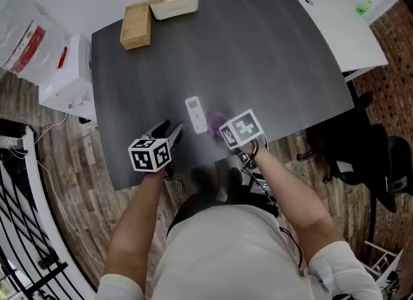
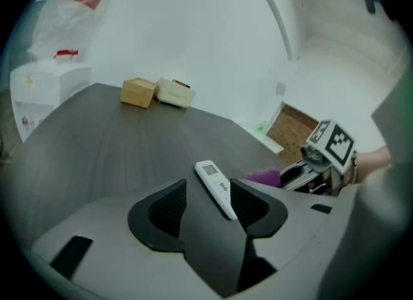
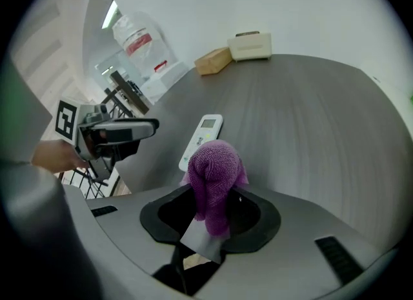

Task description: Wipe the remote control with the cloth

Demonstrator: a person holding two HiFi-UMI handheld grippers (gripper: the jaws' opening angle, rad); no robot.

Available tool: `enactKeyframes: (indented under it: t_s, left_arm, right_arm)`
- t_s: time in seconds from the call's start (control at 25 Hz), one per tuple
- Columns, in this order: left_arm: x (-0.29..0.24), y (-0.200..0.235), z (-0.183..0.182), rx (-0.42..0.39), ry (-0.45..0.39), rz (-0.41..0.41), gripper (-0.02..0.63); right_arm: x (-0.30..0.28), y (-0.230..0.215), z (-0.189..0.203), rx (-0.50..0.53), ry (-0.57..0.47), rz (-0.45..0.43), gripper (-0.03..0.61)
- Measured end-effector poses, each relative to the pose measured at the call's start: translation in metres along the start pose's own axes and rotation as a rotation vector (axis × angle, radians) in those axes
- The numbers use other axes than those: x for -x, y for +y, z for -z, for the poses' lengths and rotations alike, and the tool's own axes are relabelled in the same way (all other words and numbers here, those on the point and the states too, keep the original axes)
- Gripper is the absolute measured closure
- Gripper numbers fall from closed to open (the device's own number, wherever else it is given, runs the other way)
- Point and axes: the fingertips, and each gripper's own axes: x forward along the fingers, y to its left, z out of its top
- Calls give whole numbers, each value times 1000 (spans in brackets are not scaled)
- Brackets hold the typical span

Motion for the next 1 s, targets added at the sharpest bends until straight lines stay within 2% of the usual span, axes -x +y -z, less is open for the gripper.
enactKeyframes:
  t_s: [0.08, 0.12, 0.16, 0.2, 0.32, 0.36, 0.4, 0.44, 0.56, 0.6, 0.64, 0.72, 0.76, 0.8, 0.88, 0.92, 1.0]
  left_arm:
    - [-5, 11, -8, -102, -28, -131, 416]
    - [-3, 16, -17, -117, -76, -179, 417]
    - [0, 20, -28, -84, -143, -201, 422]
    - [4, 23, -40, -2, -226, -200, 439]
    - [27, 37, -68, 363, -510, -143, 454]
    - [33, 40, -75, 434, -585, -119, 457]
    - [37, 40, -82, 433, -633, -102, 457]
    - [39, 36, -89, 353, -652, -98, 457]
    - [37, 10, -103, -67, -587, -119, 456]
    - [35, 4, -103, -129, -564, -108, 456]
    - [32, 1, -101, -110, -547, -72, 457]
    - [16, 1, -84, 69, -473, 40, 460]
    - [3, 2, -68, 143, -391, 81, 470]
    - [-8, 4, -50, 181, -289, 98, 476]
    - [-24, 5, -14, 201, -108, 96, 489]
    - [-28, 5, -1, 214, -54, 99, 491]
    - [-32, 2, 13, 239, -9, 115, 491]
  right_arm:
    - [-8, 4, 7, 19, 33, -1, 457]
    - [-11, 6, 9, 26, 42, -3, 457]
    - [-12, 7, 10, 31, 46, -7, 457]
    - [-12, 9, 10, 35, 46, -10, 457]
    - [-11, 11, 11, 39, 35, -19, 457]
    - [-10, 12, 10, 41, 28, -20, 457]
    - [-10, 12, 10, 49, 20, -19, 457]
    - [-9, 13, 9, 61, 14, -18, 457]
    - [-8, 17, 7, 82, 3, -20, 457]
    - [-9, 18, 7, 81, 1, -23, 457]
    - [-9, 19, 7, 80, 0, -26, 457]
    - [-11, 18, 7, 73, 0, -28, 457]
    - [-12, 17, 7, 67, 1, -27, 457]
    - [-12, 16, 7, 59, 3, -28, 457]
    - [-13, 15, 9, 46, 10, -33, 457]
    - [-14, 15, 9, 42, 13, -36, 457]
    - [-15, 15, 10, 40, 15, -42, 457]
